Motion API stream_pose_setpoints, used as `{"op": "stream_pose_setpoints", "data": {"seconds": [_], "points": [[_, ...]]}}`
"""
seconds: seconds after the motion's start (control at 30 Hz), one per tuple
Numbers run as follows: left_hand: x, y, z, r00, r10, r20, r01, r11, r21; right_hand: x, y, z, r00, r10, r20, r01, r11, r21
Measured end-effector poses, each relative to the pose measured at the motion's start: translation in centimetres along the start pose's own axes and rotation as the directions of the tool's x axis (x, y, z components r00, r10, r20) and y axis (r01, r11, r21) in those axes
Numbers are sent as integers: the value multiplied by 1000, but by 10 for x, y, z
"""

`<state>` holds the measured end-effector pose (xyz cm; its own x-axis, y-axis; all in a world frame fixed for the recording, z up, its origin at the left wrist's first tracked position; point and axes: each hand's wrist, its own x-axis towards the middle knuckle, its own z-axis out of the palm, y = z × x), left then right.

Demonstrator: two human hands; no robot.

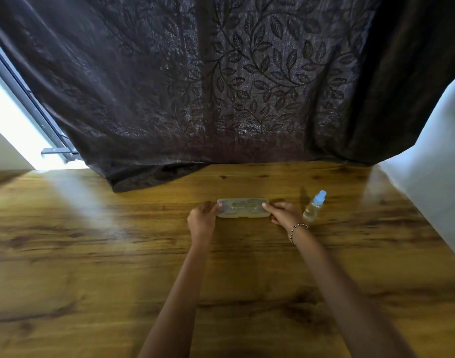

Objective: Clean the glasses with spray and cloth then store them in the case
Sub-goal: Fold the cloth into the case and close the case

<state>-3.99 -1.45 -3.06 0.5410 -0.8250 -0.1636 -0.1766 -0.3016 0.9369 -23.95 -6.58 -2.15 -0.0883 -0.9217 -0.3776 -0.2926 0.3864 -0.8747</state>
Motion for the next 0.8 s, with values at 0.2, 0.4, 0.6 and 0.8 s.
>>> {"op": "stream_pose_setpoints", "data": {"seconds": [0.2, 0.4, 0.6, 0.8], "points": [[-10, -3, -6, 992, 85, -93, -84, 996, 6, -12, 18, -21, 996, -71, -59, 65, 993, -95], [-17, -10, -7, 988, 146, -59, -144, 989, 26, -17, 43, -62, 975, -76, -208, 53, 992, -115], [-16, -18, -7, 988, 131, -82, -128, 991, 35, -6, 48, -89, 959, -2, -284, -15, 998, -58], [-16, -31, -12, 984, 116, -135, -104, 990, 97, 4, 44, -93, 967, -103, -235, 65, 984, -163]]}}
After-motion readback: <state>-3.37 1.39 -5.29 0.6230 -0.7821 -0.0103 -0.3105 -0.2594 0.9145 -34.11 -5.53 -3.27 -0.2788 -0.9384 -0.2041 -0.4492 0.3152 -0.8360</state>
